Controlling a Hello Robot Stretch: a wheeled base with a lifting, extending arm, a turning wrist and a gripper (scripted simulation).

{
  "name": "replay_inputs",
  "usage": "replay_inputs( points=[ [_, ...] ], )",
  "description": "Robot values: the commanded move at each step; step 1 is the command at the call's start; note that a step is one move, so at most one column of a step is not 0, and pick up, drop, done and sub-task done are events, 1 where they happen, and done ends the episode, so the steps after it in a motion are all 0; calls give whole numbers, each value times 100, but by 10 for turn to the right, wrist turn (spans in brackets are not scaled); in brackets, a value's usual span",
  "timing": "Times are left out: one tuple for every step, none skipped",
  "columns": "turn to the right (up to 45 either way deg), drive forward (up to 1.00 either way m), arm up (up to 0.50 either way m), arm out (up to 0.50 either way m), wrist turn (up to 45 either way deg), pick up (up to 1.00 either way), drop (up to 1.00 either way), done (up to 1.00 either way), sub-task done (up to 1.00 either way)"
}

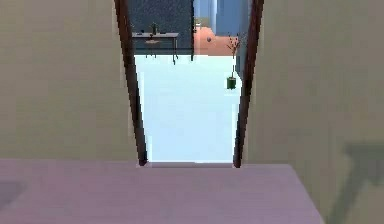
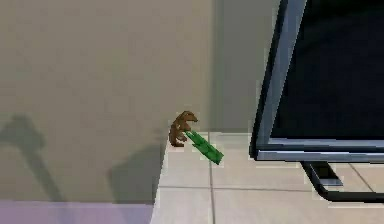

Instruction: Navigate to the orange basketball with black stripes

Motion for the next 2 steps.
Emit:
replay_inputs(
  points=[
    [0,100,0,0,0,0,0,0,0],
    [0,90,0,0,0,0,0,0,0]
  ],
)
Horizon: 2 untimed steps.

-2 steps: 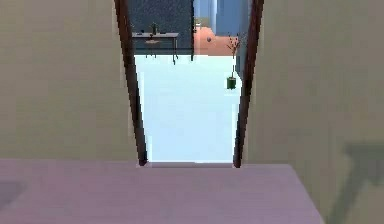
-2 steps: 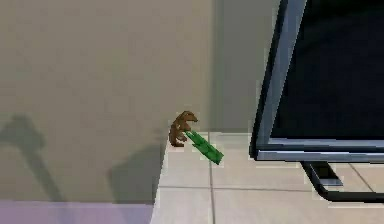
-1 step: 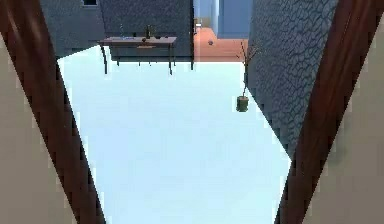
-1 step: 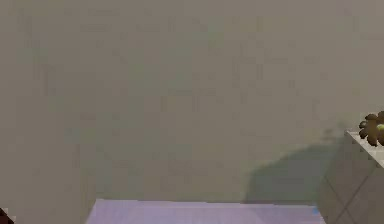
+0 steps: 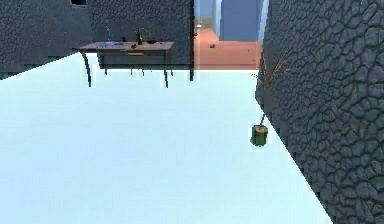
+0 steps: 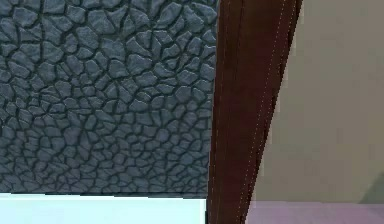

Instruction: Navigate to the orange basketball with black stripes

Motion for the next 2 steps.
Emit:
replay_inputs(
  points=[
    [0,100,0,0,0,0,0,0,0],
    [0,75,0,0,0,0,0,0,0]
  ],
)
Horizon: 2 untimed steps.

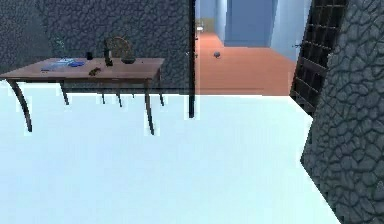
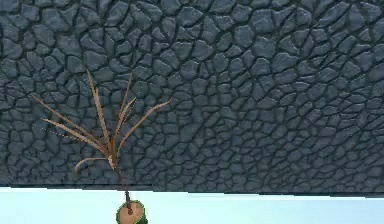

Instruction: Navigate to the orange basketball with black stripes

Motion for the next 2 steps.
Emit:
replay_inputs(
  points=[
    [150,0,0,0,0,0,0,0,0],
    [0,100,0,0,0,0,0,0,0]
  ],
)
